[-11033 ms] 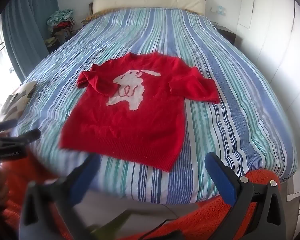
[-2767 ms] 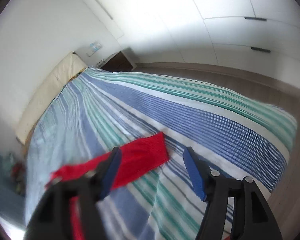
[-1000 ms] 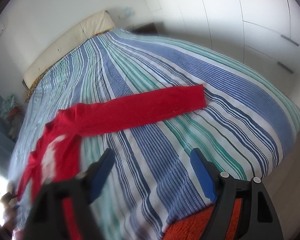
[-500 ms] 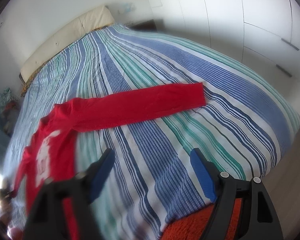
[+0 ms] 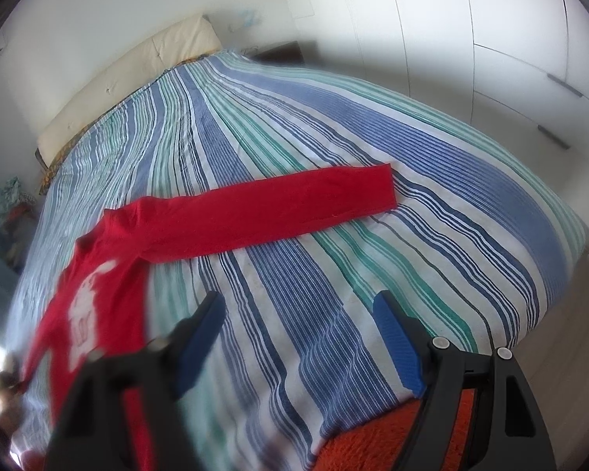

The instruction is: Fold small clothes

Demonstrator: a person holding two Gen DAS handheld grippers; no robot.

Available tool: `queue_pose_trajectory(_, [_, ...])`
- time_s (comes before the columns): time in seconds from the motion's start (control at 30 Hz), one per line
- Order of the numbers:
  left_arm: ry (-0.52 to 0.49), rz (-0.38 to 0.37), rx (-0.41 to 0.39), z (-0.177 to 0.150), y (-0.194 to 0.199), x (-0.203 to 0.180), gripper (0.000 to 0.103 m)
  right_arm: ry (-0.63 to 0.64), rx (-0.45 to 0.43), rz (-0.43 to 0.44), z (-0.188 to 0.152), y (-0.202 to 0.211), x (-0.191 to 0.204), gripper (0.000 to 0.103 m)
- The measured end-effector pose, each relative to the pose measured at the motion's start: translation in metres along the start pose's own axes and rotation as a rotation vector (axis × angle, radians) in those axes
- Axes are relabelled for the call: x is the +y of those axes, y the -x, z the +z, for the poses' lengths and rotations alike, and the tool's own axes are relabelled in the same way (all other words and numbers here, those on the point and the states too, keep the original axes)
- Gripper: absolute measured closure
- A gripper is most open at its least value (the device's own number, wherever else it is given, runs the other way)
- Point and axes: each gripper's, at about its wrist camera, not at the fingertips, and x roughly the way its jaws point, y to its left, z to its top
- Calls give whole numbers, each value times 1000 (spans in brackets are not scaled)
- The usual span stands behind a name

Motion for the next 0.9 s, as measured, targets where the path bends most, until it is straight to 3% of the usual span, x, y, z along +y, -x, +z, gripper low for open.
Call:
queue_pose_trajectory(0.07, [3,87,4,-1,-7,9,103,-2,4,-1,1,-1,0,26])
queue_pose_trajectory(0.1, [28,96,25,-3,-13,19,103,0,5,-3,1,-1,1,26])
queue_pose_trajectory(0.23, [122,-67,47,-9,-16,54,102,14,-2,-10,0,0,4,26])
queue_pose_trajectory(0.27, [133,-107,47,-10,-12,60,92,18,-4,-12,0,1,5,26])
queue_pose_trajectory(0.3, [147,-153,48,-12,-8,66,68,20,-6,-12,0,1,6,26])
queue_pose_trajectory(0.37, [179,-198,21,-19,8,79,39,25,-3,-13,0,1,7,26])
queue_pose_trajectory(0.4, [188,-209,-6,-24,17,85,31,30,1,-14,0,0,8,26])
queue_pose_trajectory(0.6, [79,-326,-27,-71,68,65,28,69,16,-23,0,-1,17,18])
queue_pose_trajectory(0.7, [-24,-404,-36,-110,101,29,17,117,5,-45,2,5,32,18])
queue_pose_trajectory(0.8, [-92,-447,-47,-141,115,-8,16,189,6,-13,-3,7,56,18])
queue_pose_trajectory(0.9, [-165,-454,-57,-161,118,-44,16,312,-18,-48,-11,3,81,18])
